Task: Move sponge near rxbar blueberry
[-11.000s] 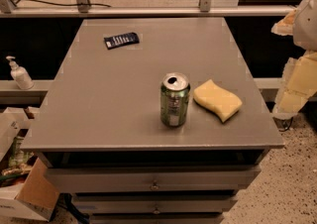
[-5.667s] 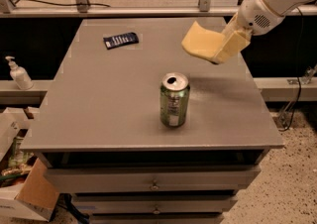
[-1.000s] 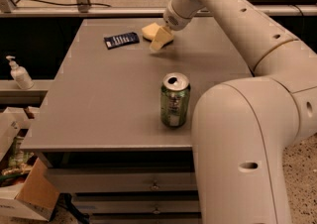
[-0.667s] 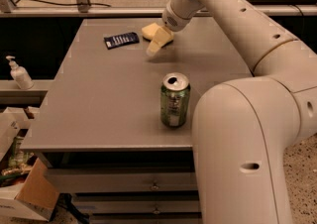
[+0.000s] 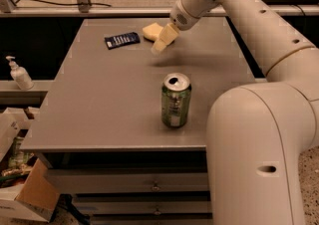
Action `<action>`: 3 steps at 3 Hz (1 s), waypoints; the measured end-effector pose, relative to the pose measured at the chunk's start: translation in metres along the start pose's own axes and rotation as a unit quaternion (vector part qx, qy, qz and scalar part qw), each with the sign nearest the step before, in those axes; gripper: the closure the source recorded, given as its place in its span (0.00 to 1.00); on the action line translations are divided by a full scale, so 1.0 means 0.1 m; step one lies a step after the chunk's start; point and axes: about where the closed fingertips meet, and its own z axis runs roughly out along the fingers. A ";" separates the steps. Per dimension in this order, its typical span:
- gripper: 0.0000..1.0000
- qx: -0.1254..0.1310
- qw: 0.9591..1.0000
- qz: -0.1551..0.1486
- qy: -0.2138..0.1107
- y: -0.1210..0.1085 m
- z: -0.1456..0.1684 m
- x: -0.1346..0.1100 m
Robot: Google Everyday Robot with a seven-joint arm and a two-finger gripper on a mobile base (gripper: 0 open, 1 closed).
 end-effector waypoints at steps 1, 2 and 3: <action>0.00 -0.015 0.999 0.003 -0.045 -0.10 -0.26 0.16; 0.00 -0.008 0.997 0.004 -0.079 -0.25 -0.57 0.38; 0.00 0.001 0.995 0.005 -0.099 -0.36 -0.85 0.65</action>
Offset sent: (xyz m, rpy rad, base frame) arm -0.0078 -0.1301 0.0511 0.2170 -0.1124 0.0039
